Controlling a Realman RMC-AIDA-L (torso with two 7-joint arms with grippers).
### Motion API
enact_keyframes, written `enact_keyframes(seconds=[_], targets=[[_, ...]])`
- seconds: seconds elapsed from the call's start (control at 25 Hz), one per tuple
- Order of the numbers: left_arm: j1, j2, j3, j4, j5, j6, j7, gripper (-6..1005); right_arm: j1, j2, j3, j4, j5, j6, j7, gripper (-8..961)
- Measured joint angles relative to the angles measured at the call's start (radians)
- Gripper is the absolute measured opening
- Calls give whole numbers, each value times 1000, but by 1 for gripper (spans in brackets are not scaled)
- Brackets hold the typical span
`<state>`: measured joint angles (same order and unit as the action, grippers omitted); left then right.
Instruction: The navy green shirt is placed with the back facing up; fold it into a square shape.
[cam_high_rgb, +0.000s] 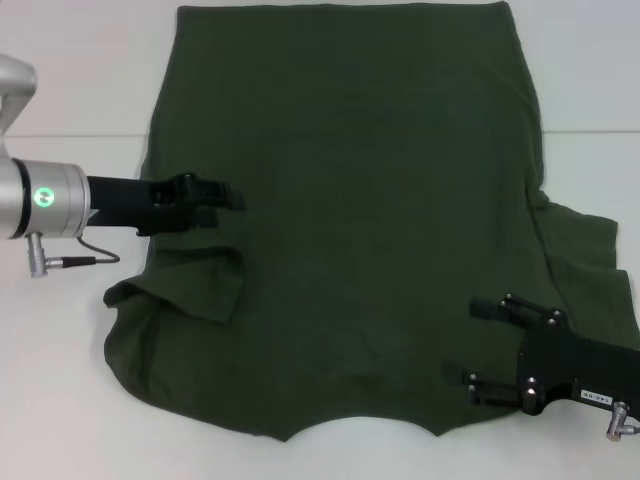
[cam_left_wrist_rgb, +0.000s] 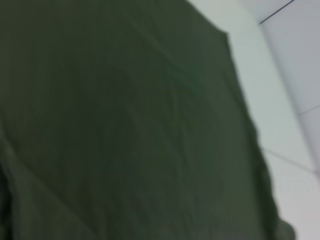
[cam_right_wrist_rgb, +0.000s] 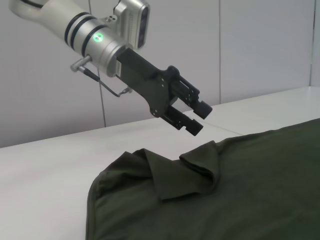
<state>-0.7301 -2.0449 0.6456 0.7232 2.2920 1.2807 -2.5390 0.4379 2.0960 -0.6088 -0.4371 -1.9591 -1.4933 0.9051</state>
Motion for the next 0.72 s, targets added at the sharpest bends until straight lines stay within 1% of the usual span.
enact_keyframes(seconds=[0.08, 0.12, 0.16, 0.24, 0.32, 0.36, 0.4, 0.44, 0.56, 0.64, 0.68, 0.72], targets=[[10, 19, 0, -36, -46, 16, 15, 400, 0, 0, 0, 0, 0, 0, 0, 941], [24, 32, -1, -45, -50, 22, 22, 461, 0, 0, 0, 0, 1, -1, 0, 941], [24, 32, -1, -45, -50, 22, 22, 521, 1, 1, 0, 0, 2, -1, 0, 941], [46, 44, -8, -38, -39, 40, 41, 643, 1, 0, 0, 0, 1, -1, 0, 940], [64, 50, -24, -23, -34, 80, 96, 686, 0, -1, 0, 0, 1, 0, 0, 940], [90, 49, -58, 13, -33, 136, 207, 708, 0, -1, 0, 0, 1, 1, 0, 940], [110, 43, -76, 42, -34, 157, 281, 729, 0, -1, 0, 0, 1, 2, 0, 939], [110, 43, -76, 42, -34, 157, 281, 751, -1, -1, 0, 0, 1, 2, 0, 939], [159, 19, -105, 124, -43, 163, 422, 815, -1, -1, 0, 0, 2, 3, 0, 939], [179, 11, -114, 153, -38, 149, 452, 858, 0, -1, 0, 0, 1, 3, 0, 938], [182, 10, -116, 156, -28, 142, 448, 880, 0, -1, 0, 0, 1, 3, 0, 938], [182, 11, -117, 154, -4, 129, 421, 879, 0, -1, 0, 0, 1, 3, 0, 938]])
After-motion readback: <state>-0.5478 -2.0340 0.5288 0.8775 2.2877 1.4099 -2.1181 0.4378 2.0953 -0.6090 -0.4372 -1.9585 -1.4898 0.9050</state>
